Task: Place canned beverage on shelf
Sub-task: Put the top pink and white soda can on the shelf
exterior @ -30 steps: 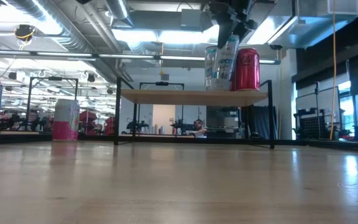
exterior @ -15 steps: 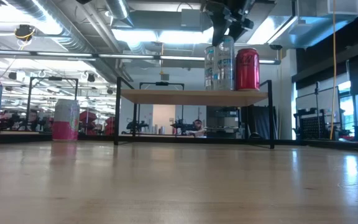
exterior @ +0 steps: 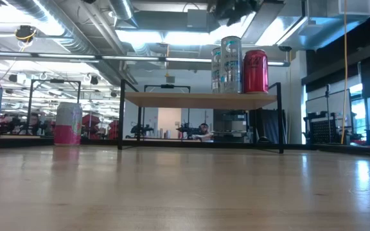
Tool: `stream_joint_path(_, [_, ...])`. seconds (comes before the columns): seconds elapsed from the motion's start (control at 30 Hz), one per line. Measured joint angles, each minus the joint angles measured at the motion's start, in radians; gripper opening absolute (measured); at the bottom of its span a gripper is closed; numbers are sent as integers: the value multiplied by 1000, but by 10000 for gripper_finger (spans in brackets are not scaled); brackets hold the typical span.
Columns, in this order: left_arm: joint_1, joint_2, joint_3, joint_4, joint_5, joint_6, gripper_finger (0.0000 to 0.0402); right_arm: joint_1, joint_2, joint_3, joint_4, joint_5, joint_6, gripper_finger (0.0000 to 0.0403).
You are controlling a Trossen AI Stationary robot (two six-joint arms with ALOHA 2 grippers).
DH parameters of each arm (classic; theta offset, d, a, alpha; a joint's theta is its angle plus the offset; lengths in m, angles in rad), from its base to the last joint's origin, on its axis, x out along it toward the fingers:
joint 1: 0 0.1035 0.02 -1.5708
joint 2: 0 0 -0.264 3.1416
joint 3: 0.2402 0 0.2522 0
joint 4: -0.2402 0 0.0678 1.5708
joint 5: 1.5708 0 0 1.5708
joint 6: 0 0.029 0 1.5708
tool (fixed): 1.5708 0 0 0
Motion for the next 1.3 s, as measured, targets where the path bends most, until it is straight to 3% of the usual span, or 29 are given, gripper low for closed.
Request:
stream_joint_path(0.23, [1, 0, 0, 2, 3, 43, 339, 159, -7, 125, -64, -57, 17, 308])
stream_joint_path(0.5, [2, 0, 8, -3, 4, 56, 339, 479, -11, 49, -116, -75, 43, 308])
stream_joint_path(0.63, [27, 1, 68, -47, 5, 4, 339, 624, -27, -40, -128, 15, 122, 308])
stream_joint_path(0.77, [68, 5, 175, -231, -24, -74, 339, 722, -97, -178, -141, 130, 213, 308])
stream_joint_path(1.0, [194, 6, 341, -655, -122, -267, 339, 795, -275, -507, -77, 182, 364, 308])
stream_joint_path(1.2, [395, 7, 358, -985, -123, -358, 339, 803, -390, -760, 70, 180, 424, 308])
stream_joint_path(1.3, [526, 6, 324, -1060, -124, -348, 339, 803, -416, -837, 108, 185, 441, 308])
